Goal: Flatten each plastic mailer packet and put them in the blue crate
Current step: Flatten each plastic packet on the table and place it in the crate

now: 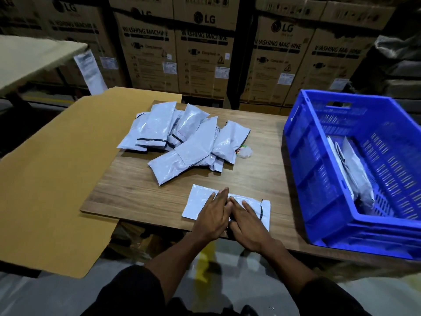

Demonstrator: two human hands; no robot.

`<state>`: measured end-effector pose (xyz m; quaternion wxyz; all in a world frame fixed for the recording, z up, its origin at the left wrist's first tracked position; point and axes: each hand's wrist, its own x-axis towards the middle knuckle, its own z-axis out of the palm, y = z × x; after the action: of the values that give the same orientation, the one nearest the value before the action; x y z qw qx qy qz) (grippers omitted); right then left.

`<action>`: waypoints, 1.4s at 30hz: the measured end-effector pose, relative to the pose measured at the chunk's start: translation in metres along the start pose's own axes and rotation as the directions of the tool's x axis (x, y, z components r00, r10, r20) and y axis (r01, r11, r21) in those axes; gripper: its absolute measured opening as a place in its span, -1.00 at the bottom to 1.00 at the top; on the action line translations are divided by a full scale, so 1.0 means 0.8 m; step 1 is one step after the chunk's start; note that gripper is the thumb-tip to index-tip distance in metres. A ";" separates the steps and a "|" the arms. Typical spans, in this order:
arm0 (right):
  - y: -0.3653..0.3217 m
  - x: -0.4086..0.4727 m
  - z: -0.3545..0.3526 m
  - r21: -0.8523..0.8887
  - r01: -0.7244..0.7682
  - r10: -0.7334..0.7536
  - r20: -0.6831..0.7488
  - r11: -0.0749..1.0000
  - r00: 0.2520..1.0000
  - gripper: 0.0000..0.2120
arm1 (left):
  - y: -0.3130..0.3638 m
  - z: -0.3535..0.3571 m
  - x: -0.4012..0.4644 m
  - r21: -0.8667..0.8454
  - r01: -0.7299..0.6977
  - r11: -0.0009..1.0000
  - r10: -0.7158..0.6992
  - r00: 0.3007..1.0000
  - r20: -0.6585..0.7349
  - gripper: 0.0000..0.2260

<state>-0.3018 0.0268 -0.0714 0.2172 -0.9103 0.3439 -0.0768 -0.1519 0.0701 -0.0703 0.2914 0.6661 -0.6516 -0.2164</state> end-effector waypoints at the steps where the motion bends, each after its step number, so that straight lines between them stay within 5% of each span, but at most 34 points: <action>1: -0.003 0.002 0.002 0.020 -0.033 0.034 -0.039 0.999 0.999 -0.38 | -0.001 0.000 0.001 0.008 0.004 1.000 -0.004 1.000 0.015 -0.39; 4: -0.011 0.008 0.011 -0.012 -0.125 0.124 -0.070 0.992 0.990 -0.33 | -0.011 0.005 0.000 0.069 -0.074 0.995 0.075 0.997 -0.004 -0.35; 9: -0.011 0.006 0.027 -0.308 -0.139 0.133 -0.039 0.941 0.990 -0.31 | -0.029 0.019 0.001 0.104 -0.071 0.992 0.074 0.997 -0.024 -0.35; 18: -0.012 0.006 0.028 -0.329 -0.268 0.267 -0.050 0.906 0.963 -0.28 | -0.047 0.010 -0.010 0.346 -0.166 0.923 0.191 0.981 -0.038 -0.50; 25: 0.004 -0.013 0.018 -0.327 -0.327 0.317 -0.087 0.887 0.945 -0.36 | -0.060 0.008 -0.013 0.442 -0.103 0.891 0.124 0.992 -0.019 -0.53; 35: 0.024 -0.043 -0.007 -0.330 -0.371 0.385 -0.025 0.868 0.922 -0.27 | -0.073 -0.018 -0.015 0.542 0.121 0.832 -0.177 0.983 0.053 -0.09; 39: 0.021 -0.041 -0.021 -0.347 -0.362 0.390 0.013 0.865 0.921 -0.25 | -0.067 -0.030 -0.013 0.483 0.150 0.863 -0.201 0.978 0.056 0.00; 42: 0.006 -0.028 -0.018 -0.427 -0.269 0.285 -0.027 0.863 0.958 -0.27 | -0.052 -0.024 -0.008 0.396 0.078 0.915 -0.083 0.997 -0.004 -0.18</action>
<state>-0.3260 0.0331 -0.0603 0.0280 -0.8780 0.4753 0.0493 -0.1088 0.0780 -0.0845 0.1372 0.7361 -0.6558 -0.0961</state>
